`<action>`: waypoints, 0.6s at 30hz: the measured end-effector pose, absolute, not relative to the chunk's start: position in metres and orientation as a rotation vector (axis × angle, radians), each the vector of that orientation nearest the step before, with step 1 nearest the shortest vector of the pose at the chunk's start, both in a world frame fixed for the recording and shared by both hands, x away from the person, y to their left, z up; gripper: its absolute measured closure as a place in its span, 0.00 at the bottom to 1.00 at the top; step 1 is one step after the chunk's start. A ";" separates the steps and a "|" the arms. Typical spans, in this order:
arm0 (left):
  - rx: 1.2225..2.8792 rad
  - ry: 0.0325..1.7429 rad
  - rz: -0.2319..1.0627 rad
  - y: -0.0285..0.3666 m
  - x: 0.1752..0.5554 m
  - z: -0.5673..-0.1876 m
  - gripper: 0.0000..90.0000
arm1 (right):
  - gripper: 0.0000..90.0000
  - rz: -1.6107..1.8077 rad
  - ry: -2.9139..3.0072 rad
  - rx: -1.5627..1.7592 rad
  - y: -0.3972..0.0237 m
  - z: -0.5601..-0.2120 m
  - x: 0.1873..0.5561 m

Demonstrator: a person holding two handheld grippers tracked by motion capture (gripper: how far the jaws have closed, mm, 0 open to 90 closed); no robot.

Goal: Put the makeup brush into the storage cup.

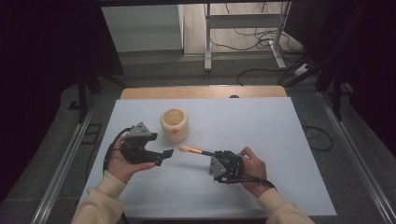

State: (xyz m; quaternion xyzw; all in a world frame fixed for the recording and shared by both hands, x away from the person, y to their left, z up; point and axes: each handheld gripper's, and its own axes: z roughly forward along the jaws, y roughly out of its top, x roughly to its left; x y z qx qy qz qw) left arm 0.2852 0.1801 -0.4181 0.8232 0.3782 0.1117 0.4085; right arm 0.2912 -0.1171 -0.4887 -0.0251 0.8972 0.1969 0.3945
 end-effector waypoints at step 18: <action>2.068 0.969 0.267 0.179 0.283 -0.429 0.15 | 0.90 0.527 2.275 -0.029 -0.119 -0.486 0.293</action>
